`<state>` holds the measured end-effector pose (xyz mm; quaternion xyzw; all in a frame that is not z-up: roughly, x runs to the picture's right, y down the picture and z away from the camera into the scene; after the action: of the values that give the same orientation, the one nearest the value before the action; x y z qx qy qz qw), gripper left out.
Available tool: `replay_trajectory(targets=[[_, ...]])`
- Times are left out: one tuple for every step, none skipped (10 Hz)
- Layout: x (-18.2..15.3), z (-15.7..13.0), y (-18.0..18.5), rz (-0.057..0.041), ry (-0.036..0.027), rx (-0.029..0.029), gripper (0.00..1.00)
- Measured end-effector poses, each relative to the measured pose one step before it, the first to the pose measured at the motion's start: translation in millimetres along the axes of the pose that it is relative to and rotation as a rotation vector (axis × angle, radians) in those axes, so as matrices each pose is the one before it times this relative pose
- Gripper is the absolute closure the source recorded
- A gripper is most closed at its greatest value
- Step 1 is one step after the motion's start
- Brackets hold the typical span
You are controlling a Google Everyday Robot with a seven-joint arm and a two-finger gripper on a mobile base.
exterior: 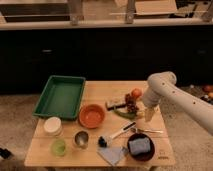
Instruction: Place banana in plastic cup
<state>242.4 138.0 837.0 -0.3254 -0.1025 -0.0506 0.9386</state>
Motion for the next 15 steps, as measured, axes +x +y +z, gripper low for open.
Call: replay_trajectory(targets=[[6.86,2.72,-1.14,0.00978,-0.00540,0.00341,0.20],[8.25,3.23,-0.70,0.00673,-0.00658,0.00842,0.20],[5.80,4.53,0.46,0.00709,-0.00469,0.00686,0.20],[4.44,5.56,-1.36,0.00520,-0.00510,0.00781,0.20],[2.85,4.16,-1.26,0.00325,-0.00261,0.00497,0.20],[1.78,4.61,-1.73,-0.00007,-0.00140,0.00584,0.20],[2.07,3.68,-0.32,0.00063,0.00269,0.00248,0.20],[2.28,4.21,0.08,0.00200,0.00590,-0.00167,0.20],[-0.17,2.52,-1.07,0.00116,0.00426,-0.00147,0.20],[-1.13,4.50,-1.92,0.00002,0.00838,-0.00528,0.20],[0.97,1.64,-0.94,0.00421,0.00207,-0.00133,0.20],[1.45,1.38,-0.20,0.00398,0.00299,-0.00187,0.20],[1.92,0.32,0.08,0.00585,0.00572,-0.00122,0.20],[3.11,1.30,0.45,0.01396,0.01194,-0.00171,0.20],[1.84,-0.03,-0.81,0.00930,0.00629,0.00304,0.20]])
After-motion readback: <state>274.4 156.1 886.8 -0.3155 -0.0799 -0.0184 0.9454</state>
